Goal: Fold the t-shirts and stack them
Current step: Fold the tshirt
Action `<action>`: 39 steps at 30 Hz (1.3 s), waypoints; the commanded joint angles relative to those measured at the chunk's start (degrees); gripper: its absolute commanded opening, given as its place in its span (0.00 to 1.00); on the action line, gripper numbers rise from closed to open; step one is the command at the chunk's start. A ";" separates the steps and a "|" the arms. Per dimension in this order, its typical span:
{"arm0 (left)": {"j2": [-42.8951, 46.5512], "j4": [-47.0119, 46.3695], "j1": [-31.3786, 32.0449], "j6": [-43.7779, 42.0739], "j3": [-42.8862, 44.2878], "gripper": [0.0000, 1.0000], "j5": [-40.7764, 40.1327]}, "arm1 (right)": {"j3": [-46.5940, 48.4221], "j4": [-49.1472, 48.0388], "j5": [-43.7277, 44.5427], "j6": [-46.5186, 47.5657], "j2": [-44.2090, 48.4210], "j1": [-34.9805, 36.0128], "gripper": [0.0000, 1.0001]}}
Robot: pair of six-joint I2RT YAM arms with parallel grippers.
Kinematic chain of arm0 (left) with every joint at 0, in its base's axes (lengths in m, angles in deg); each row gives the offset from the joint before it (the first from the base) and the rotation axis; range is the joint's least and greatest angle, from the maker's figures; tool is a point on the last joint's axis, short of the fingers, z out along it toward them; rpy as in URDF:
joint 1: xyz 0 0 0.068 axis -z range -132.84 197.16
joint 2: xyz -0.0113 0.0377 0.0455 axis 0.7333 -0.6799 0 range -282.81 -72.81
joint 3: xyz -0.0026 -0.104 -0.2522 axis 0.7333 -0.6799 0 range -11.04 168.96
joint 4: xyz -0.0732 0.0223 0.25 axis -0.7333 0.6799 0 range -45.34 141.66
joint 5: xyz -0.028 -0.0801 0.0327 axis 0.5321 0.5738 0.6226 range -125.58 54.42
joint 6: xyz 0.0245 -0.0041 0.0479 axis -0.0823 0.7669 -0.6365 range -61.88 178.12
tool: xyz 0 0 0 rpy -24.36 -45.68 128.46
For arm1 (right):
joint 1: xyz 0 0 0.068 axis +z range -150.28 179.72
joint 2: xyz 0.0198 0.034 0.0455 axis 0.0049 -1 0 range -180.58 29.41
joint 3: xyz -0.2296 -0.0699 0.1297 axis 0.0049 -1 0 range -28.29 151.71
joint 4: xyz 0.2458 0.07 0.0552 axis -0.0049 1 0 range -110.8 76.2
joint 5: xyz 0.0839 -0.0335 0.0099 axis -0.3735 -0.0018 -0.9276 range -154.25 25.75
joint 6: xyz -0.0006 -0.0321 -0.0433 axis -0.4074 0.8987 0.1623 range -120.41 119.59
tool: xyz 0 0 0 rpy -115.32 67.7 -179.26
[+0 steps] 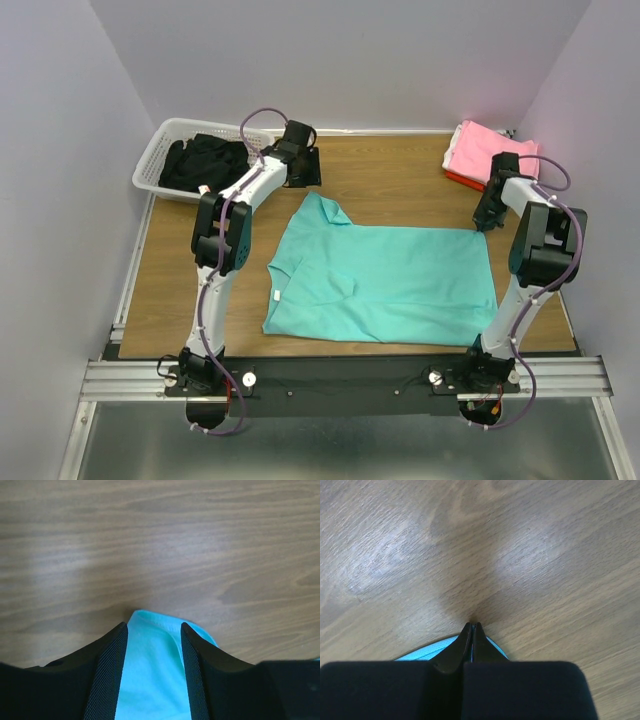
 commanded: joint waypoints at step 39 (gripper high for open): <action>-2.15 -4.73 -0.40 0.10 -4.70 0.00 8.93 | -3.72 2.42 -2.75 0.25 0.95 -0.42 0.00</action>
